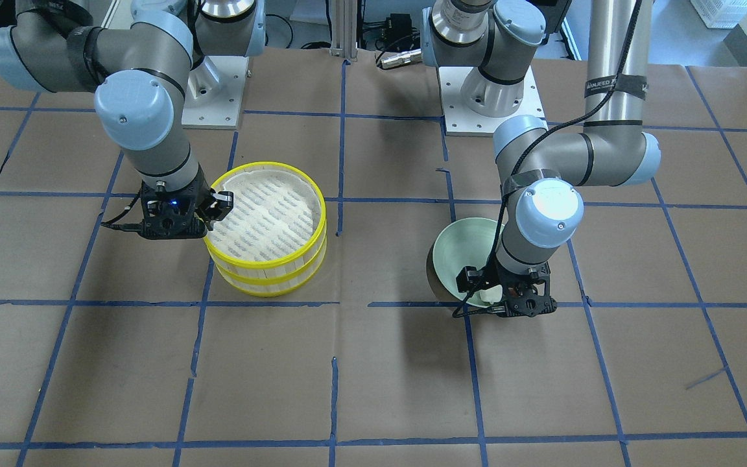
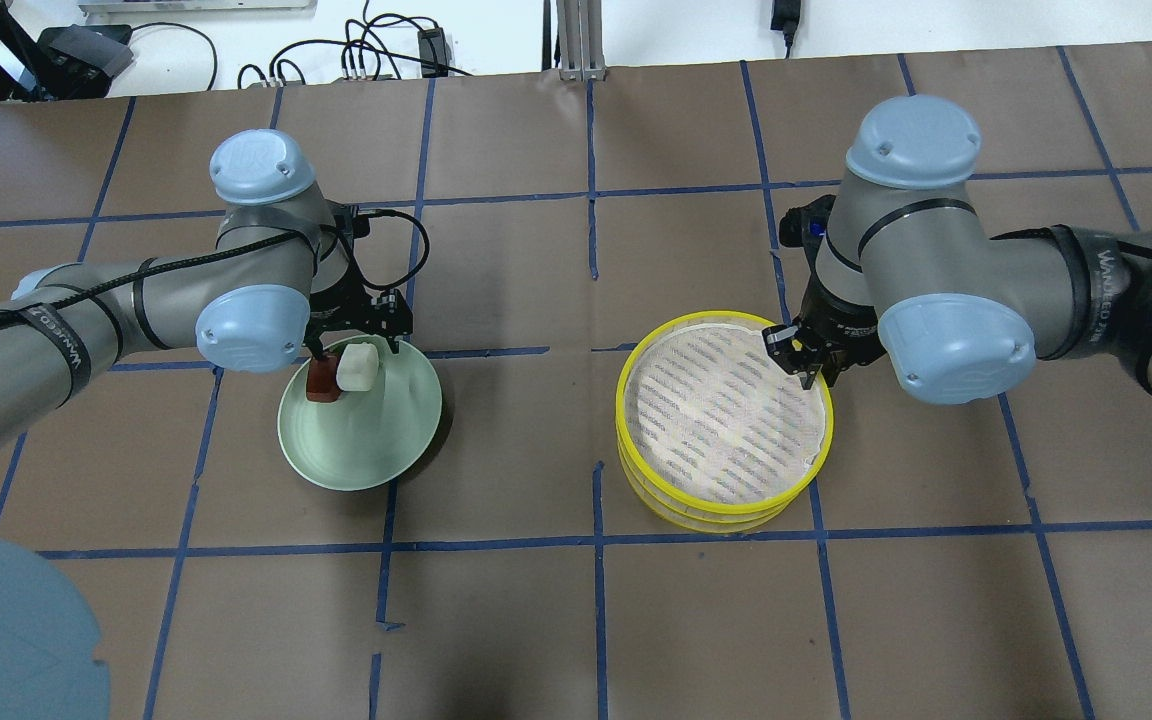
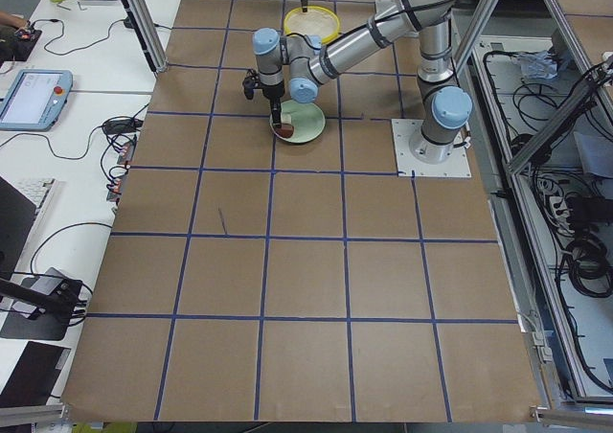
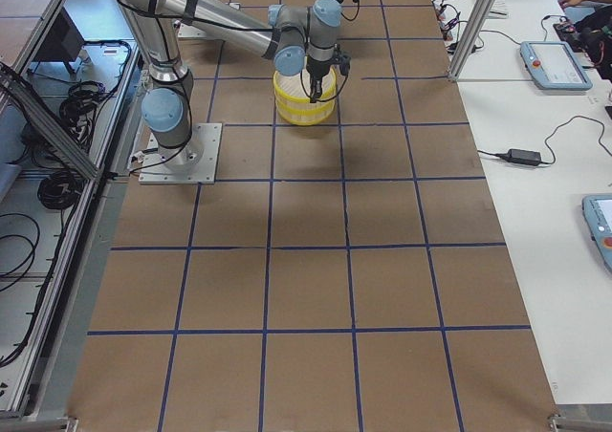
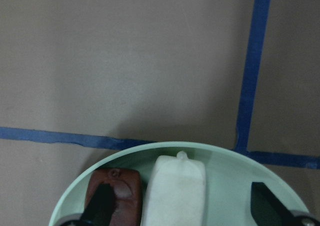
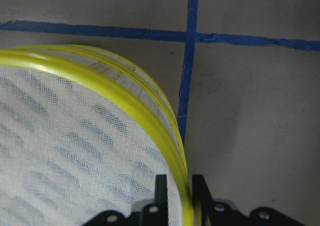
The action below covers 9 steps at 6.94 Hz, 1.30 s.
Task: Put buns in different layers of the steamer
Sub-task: 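Lower the left gripper to the white bun while the right gripper reaches the steamer rim, then grasp the white bun with the left gripper while the right lifts the top tier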
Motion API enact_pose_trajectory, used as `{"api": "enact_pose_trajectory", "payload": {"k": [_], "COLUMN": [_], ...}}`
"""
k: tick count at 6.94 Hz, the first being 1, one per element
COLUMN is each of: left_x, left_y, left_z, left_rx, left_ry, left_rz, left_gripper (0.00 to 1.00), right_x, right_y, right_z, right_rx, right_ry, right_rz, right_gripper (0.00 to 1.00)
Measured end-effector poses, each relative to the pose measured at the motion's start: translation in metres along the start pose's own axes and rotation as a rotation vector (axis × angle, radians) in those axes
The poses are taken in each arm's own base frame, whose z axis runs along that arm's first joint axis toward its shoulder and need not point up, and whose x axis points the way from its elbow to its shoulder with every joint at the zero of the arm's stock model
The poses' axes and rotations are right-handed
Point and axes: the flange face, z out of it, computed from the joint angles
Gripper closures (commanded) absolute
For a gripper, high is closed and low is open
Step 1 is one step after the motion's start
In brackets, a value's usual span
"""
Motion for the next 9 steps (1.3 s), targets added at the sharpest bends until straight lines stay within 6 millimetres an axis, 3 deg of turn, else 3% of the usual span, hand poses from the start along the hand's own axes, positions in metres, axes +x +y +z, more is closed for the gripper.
{"api": "enact_pose_trajectory", "payload": {"k": [2,4,5,6,8,9], "left_x": [0.0,0.011,0.018,0.022,0.024,0.022], "left_y": [0.0,0.005,0.009,0.011,0.011,0.011], "left_z": [-0.005,-0.003,-0.003,-0.003,-0.004,-0.003], "left_rx": [0.006,0.002,0.001,0.001,0.001,0.001], "left_ry": [0.0,-0.003,-0.005,-0.006,-0.012,-0.034], "left_rz": [-0.002,-0.001,-0.006,-0.007,-0.001,0.003], "left_gripper": [0.05,0.31,0.39,0.41,0.94,1.0], "right_x": [0.001,0.002,0.002,0.002,0.009,0.026], "right_y": [0.001,0.001,0.001,0.002,0.004,0.005], "right_z": [-0.001,-0.002,-0.002,-0.005,-0.021,-0.031], "right_rx": [0.001,0.003,0.004,0.01,0.031,0.035], "right_ry": [0.0,-0.001,-0.002,-0.003,0.004,0.006], "right_rz": [-0.007,-0.006,-0.005,-0.005,-0.014,-0.014], "right_gripper": [0.93,0.95,0.94,0.95,0.95,0.95]}}
